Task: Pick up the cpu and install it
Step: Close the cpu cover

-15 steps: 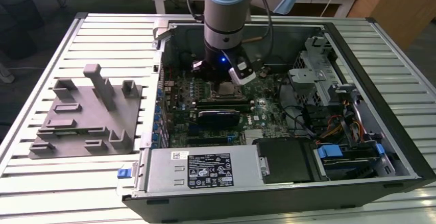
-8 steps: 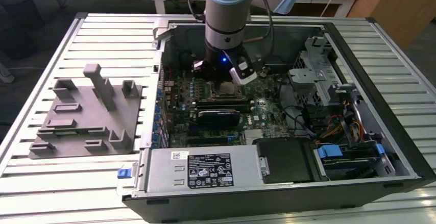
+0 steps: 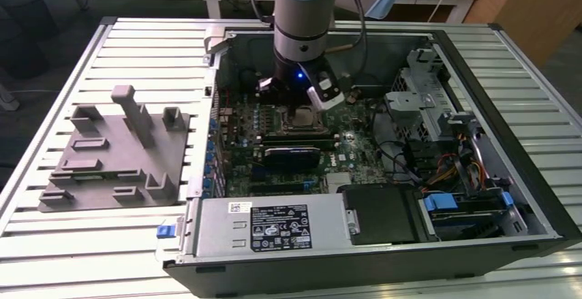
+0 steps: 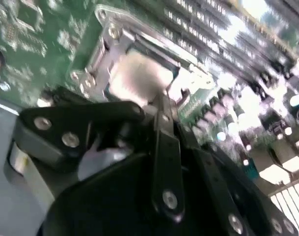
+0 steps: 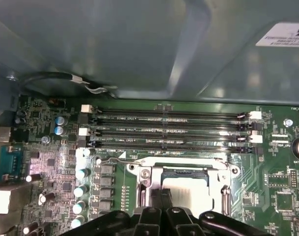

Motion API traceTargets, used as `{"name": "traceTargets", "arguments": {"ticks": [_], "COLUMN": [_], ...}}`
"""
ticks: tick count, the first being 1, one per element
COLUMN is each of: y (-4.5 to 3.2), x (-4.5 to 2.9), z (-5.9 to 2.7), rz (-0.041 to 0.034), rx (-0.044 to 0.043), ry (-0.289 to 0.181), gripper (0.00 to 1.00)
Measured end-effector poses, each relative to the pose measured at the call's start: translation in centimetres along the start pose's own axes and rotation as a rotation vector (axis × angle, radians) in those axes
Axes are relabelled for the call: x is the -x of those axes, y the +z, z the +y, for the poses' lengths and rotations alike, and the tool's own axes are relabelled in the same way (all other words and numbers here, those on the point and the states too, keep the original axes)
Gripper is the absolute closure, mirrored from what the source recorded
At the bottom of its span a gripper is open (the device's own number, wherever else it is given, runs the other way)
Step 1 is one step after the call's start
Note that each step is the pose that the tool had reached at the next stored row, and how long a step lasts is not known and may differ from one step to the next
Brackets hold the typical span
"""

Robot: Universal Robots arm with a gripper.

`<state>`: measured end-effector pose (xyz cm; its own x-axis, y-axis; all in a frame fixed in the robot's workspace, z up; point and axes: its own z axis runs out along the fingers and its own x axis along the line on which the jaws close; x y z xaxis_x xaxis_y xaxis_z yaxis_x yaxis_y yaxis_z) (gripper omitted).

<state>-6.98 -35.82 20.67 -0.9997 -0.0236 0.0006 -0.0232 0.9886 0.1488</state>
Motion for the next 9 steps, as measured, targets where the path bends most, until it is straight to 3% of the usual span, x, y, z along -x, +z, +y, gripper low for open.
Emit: {"name": "traceTargets", "arguments": {"ticks": [9], "y": [-1.71], "x": [0.0], "z": [0.26], "rz": [0.0002], "rx": [-0.0019], "ry": [0.0], "gripper": [0.89]}}
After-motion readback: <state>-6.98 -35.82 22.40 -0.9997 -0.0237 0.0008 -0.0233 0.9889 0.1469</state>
